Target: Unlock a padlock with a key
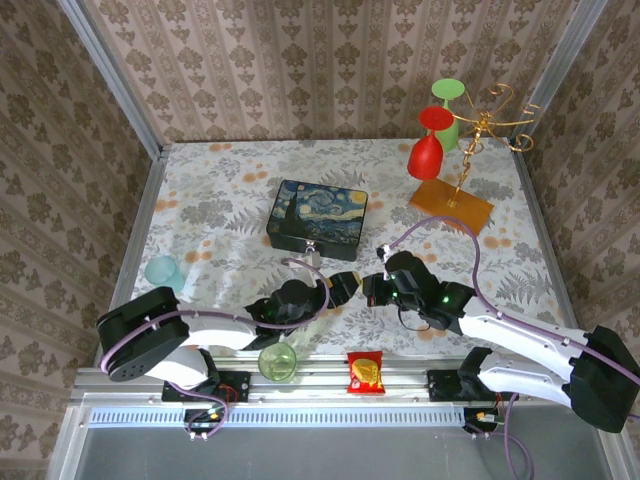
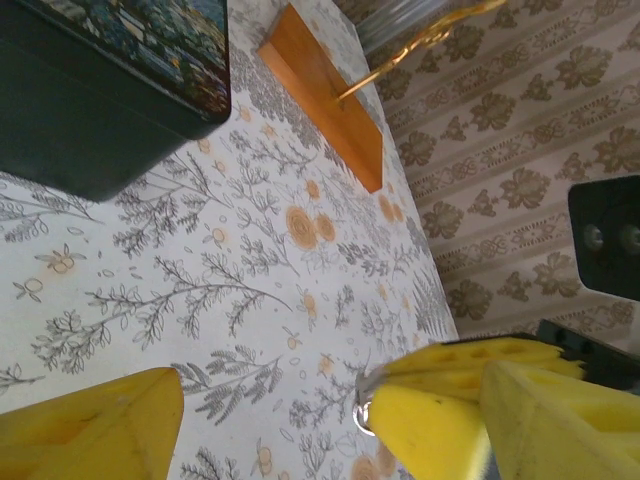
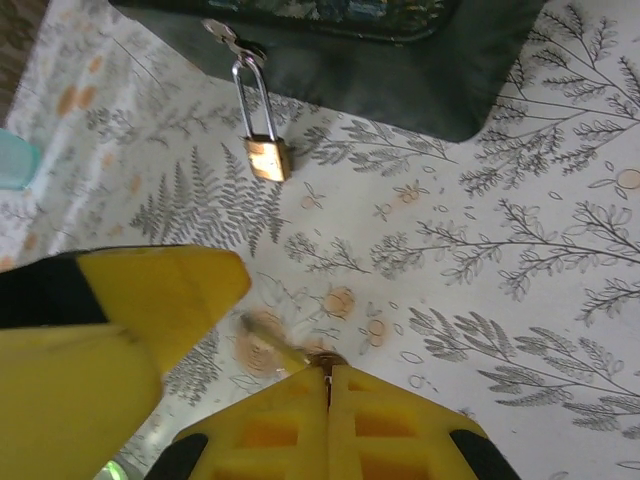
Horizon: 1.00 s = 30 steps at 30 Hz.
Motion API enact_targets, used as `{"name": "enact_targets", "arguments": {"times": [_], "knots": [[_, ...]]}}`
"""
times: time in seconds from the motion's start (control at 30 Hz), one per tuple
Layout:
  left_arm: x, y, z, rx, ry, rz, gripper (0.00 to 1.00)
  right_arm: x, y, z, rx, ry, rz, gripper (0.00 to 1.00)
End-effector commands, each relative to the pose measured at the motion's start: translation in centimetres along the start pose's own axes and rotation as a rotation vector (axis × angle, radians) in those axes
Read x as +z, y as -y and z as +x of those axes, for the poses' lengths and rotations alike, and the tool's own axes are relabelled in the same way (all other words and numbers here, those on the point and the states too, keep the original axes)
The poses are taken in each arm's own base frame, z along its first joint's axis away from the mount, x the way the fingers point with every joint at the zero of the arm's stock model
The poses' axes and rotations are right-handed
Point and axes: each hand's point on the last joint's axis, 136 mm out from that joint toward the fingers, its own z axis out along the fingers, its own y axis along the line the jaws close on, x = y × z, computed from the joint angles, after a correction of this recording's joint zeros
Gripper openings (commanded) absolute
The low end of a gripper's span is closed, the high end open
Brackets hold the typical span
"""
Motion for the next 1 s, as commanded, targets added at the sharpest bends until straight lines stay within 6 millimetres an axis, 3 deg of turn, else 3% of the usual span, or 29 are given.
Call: {"name": "enact_targets", "arguments": {"times": [0.0, 0.1, 0.27, 0.47, 0.77, 0.97], "knots": [[-0.1, 0.5, -1.3, -0.054, 0.087, 0.032, 0.68, -0.4, -0.9, -0.6, 0.060, 0.016, -0.040, 0.00], [-0.1, 0.4, -1.3, -0.049, 0.088, 0.034, 0.62, -0.4, -0.7, -0.4, 0.061, 0.015, -0.040, 0.00], [0.9, 0.3, -0.1, -0.053, 0.023, 0.012, 0.70, -0.3, -0.4, -0.1, 0.054, 0.014, -0.033, 0.00], [1.3, 0.2, 0.2, -0.289, 0.045, 0.080, 0.74, -0.8, -1.1, -0.6, 0.025, 0.090, -0.112, 0.00], [1.7, 3.7, -0.7, -0.494, 0.037, 0.214, 0.77, -3.0, -2.3, -2.0, -0.036, 0.254, -0.247, 0.00], [2.1, 4.9, 0.2, -0.570, -0.018, 0.252, 0.79, -4.0, -2.5, -2.7, -0.058, 0.331, -0.280, 0.00]]}}
